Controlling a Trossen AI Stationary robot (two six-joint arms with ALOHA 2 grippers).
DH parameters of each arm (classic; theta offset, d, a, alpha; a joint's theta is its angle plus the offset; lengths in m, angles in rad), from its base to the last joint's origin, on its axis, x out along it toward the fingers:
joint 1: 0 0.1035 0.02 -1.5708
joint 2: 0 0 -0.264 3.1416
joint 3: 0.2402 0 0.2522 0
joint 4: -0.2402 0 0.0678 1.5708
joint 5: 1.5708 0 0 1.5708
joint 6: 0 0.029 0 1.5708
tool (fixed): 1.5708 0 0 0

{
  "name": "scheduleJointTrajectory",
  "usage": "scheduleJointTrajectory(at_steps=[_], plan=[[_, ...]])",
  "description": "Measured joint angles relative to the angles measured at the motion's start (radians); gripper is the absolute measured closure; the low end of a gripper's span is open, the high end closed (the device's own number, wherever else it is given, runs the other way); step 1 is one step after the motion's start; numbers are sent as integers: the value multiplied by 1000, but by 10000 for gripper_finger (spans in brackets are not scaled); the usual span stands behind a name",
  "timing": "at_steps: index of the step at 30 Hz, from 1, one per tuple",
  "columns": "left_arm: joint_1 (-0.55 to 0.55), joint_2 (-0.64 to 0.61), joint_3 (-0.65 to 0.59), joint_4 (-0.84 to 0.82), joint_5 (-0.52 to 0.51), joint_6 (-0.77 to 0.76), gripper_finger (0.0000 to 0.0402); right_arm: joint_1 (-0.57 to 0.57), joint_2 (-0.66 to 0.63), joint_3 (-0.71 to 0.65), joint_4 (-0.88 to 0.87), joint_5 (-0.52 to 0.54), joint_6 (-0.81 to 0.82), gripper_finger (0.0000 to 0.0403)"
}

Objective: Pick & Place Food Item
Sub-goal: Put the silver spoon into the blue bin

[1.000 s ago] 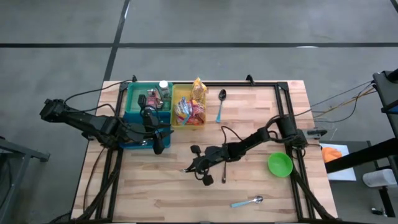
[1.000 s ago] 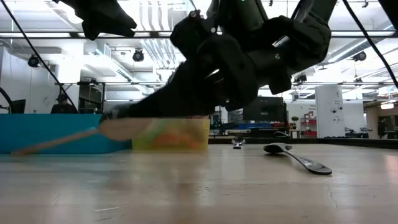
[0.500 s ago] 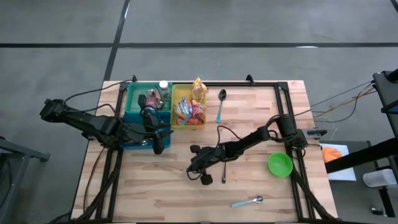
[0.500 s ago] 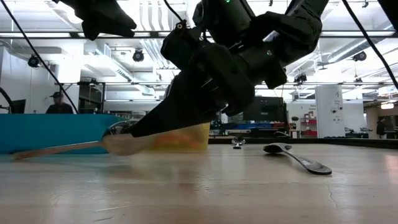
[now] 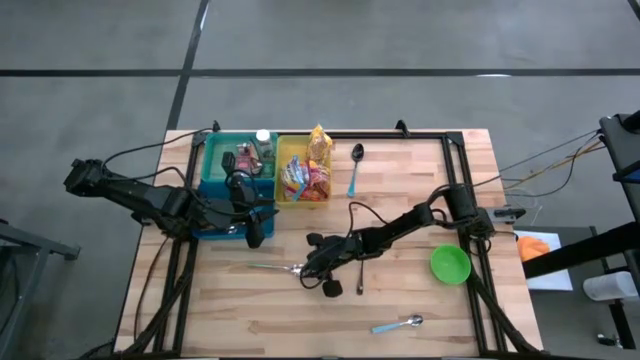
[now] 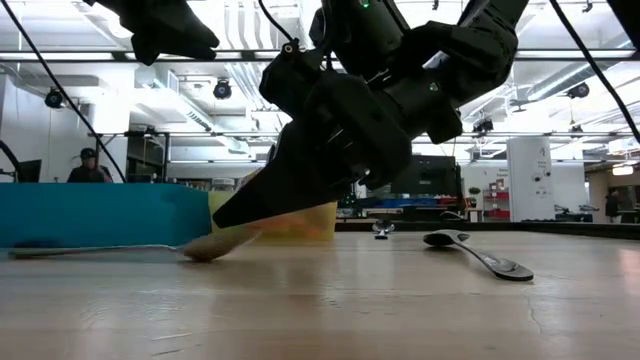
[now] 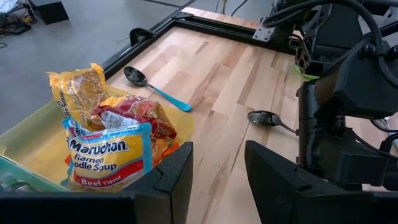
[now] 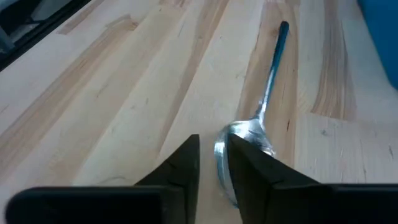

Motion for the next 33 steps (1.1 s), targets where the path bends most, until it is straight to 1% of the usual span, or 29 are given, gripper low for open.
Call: scheduleJointTrajectory(at_steps=[8, 13, 18, 22, 25, 30, 33], plan=[[0, 0, 0, 0, 0, 0, 256, 0, 0, 0, 1, 1, -3, 285], [0, 0, 0, 0, 0, 0, 256, 0, -26, 0, 2, 1, 7, 262], [0, 0, 0, 0, 0, 0, 256, -3, -72, -4, 9, 7, 27, 256], [0, 0, 0, 0, 0, 0, 256, -6, -134, -41, 30, 51, 21, 256], [0, 0, 0, -1, 0, 0, 256, -6, -190, -117, 114, 58, -9, 256], [0, 0, 0, -5, 0, 0, 256, -10, -281, -298, 407, 61, -11, 256], [0, 0, 0, -6, 0, 0, 256, -12, -334, -411, 550, 113, -19, 256]])
